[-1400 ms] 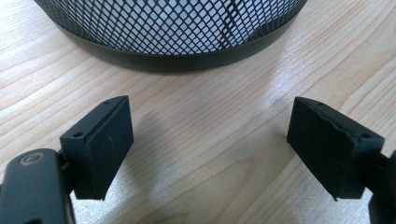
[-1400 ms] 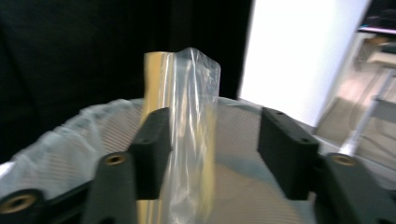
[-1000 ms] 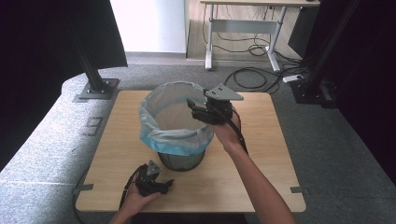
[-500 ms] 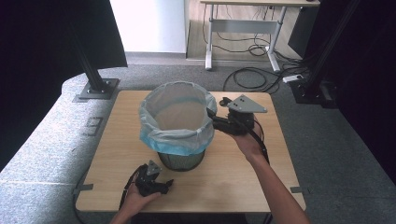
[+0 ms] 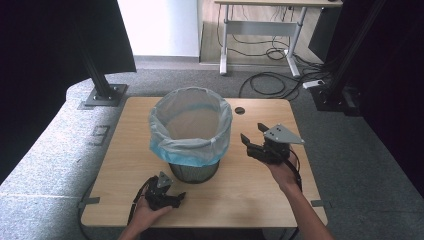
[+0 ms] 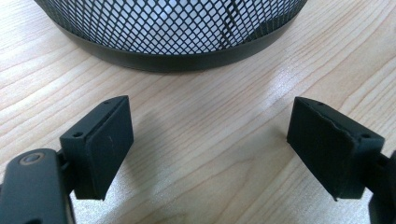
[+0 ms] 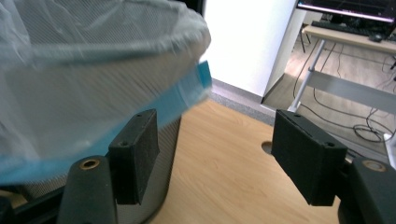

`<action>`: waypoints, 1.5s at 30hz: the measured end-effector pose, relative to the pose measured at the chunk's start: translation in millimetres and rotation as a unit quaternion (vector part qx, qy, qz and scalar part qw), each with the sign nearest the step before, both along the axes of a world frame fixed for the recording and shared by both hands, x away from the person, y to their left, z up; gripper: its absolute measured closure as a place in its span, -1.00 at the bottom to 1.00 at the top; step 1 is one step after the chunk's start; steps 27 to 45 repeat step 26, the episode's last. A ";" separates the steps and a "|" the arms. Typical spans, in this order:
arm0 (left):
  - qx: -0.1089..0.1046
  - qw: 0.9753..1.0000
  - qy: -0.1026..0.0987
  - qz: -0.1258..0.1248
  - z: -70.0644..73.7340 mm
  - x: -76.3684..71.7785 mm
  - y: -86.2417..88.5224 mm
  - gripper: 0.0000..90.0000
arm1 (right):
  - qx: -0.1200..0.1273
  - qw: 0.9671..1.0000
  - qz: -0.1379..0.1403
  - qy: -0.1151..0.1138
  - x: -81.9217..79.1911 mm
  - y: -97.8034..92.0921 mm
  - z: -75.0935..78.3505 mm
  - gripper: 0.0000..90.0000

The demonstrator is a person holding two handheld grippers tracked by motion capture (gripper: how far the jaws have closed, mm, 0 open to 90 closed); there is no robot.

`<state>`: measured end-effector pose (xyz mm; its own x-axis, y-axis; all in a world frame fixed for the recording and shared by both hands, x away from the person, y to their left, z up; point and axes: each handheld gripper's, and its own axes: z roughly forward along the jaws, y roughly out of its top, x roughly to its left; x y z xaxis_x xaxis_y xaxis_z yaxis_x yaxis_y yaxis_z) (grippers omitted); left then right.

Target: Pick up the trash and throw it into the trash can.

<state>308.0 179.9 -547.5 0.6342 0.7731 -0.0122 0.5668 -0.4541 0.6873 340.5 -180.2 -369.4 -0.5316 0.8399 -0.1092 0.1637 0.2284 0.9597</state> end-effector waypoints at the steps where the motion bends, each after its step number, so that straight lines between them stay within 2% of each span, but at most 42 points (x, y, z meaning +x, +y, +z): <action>1: 0.000 1.000 0.000 0.000 0.0 0.0 0.0 -0.68 | 0.001 1.000 -0.001 0.002 -0.4 -2.3 -2.5 -0.30; 13: 0.000 1.000 0.000 0.000 0.0 0.0 0.0 -0.68 | 0.006 0.999 -0.023 0.039 -3.1 -26.4 -44.8 -0.31; 16: 0.000 1.000 0.000 0.000 -0.1 0.0 -0.1 -0.68 | 0.000 0.998 -0.030 0.053 0.0 -29.9 -54.3 -0.31; 23: 0.000 1.000 0.000 0.000 0.0 0.0 0.0 -0.68 | 0.005 0.998 -0.039 0.055 0.2 -36.8 -56.4 -0.32; 26: 0.000 1.000 0.000 0.000 0.0 0.0 0.0 -0.68 | 0.004 0.997 -0.044 0.059 1.9 -38.3 -63.6 -0.32; 45: 0.000 1.000 0.000 0.000 0.0 0.0 0.0 -0.68 | 0.004 0.997 -0.044 0.059 1.9 -38.3 -63.6 -0.32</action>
